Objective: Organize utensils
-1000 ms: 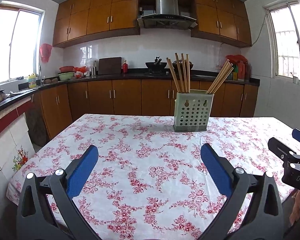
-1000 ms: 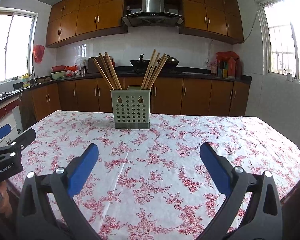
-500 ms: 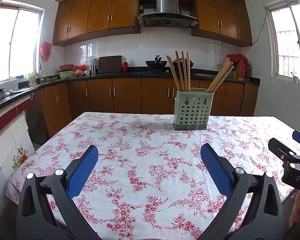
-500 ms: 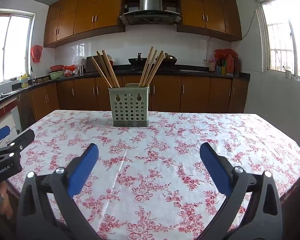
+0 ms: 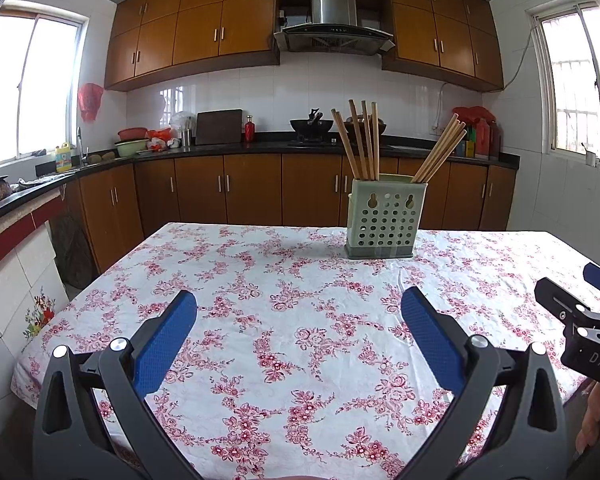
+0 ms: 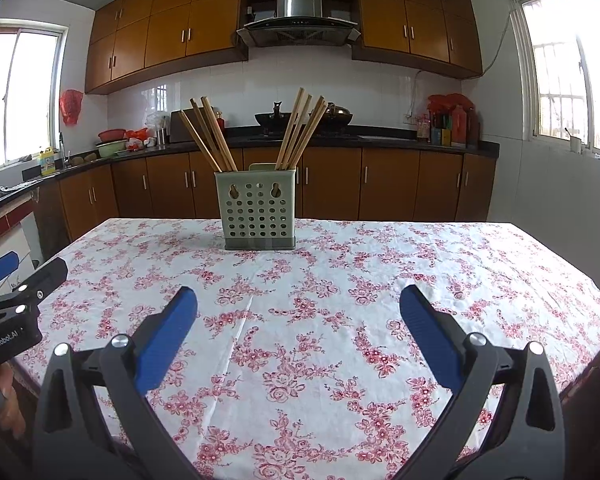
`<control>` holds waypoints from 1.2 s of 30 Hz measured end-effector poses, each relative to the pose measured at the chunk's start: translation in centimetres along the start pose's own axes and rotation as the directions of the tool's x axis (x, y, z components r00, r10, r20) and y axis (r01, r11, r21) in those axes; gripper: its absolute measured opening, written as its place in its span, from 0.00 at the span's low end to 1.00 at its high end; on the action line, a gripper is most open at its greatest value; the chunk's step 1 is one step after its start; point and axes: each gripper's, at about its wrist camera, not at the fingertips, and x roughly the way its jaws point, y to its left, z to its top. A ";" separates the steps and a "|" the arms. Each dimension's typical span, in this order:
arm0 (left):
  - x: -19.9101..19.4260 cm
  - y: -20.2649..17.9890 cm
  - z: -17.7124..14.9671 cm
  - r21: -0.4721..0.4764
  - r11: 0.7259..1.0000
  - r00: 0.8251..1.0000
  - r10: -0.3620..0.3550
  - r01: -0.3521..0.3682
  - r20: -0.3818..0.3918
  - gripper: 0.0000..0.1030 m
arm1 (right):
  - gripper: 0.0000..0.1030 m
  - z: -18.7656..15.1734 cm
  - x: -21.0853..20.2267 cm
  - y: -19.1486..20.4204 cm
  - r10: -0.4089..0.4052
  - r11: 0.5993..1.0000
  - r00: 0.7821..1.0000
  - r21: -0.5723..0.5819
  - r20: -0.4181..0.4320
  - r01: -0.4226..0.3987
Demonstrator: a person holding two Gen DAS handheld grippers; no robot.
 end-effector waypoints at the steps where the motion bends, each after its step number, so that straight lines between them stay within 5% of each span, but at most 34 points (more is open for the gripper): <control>1: 0.0 0.0 0.0 0.000 1.000 1.000 0.000 0.000 0.000 0.98 | 0.96 0.0 0.0 0.0 0.000 1.000 1.000 0.000 0.001 0.000; 36: 0.0 -0.2 -0.1 0.001 1.000 1.000 -0.005 0.005 -0.004 0.98 | 0.96 0.0 0.0 -0.1 -0.002 1.000 1.000 0.002 -0.001 0.002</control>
